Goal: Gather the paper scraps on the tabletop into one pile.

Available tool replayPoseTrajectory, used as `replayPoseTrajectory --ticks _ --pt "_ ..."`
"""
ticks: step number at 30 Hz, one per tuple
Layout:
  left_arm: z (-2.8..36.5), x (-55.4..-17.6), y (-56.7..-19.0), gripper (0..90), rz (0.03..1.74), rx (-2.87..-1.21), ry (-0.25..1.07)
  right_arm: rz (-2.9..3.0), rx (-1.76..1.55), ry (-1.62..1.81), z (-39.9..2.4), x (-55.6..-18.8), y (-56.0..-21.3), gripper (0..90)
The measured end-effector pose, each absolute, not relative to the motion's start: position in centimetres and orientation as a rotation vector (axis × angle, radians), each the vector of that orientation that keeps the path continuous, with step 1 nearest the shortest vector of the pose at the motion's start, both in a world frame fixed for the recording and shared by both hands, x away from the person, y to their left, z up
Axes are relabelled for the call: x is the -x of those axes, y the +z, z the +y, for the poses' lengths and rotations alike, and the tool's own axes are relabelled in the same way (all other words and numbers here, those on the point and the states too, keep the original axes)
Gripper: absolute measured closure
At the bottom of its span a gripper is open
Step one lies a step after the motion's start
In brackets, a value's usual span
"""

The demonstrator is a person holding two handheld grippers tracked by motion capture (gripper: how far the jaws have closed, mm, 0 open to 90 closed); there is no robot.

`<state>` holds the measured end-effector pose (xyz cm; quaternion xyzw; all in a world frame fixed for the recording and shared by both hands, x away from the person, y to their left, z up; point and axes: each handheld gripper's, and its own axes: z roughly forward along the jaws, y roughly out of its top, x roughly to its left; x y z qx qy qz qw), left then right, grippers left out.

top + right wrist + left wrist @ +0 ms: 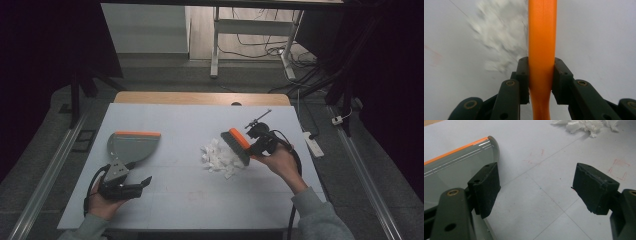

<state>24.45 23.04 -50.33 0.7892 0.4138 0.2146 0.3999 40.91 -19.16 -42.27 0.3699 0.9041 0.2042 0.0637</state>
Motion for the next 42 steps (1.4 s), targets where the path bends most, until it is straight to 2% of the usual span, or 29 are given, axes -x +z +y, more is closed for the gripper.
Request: replayPoseTrajectory --ticks 2,7,11,17,28,42 --pt "23.0 -24.4 -50.3 22.3 1.046 -1.996 0.545 2.727 -1.125 0.712 -19.9 -40.7 -41.3 69.9" --pt "22.8 -24.4 -50.2 22.4 1.044 -1.999 0.547 2.639 -1.081 0.708 -20.8 -39.7 -38.5 69.9" --pt "22.8 -24.4 -50.2 22.3 1.043 -1.996 0.55 2.624 -1.094 0.724 -21.4 -39.5 -37.7 69.9" --pt "22.9 -24.4 -50.2 22.4 1.046 -1.993 0.546 2.591 -1.121 0.794 -23.5 -38.7 -39.1 69.9" --pt "22.5 -24.8 -49.7 22.4 1.032 -2.002 0.546 2.436 -1.165 0.966 -29.4 -34.3 -42.7 69.9" --pt "22.4 -25.2 -49.5 22.4 1.037 -2.006 0.526 2.379 -1.173 1.019 -30.8 -32.6 -44.5 69.9"
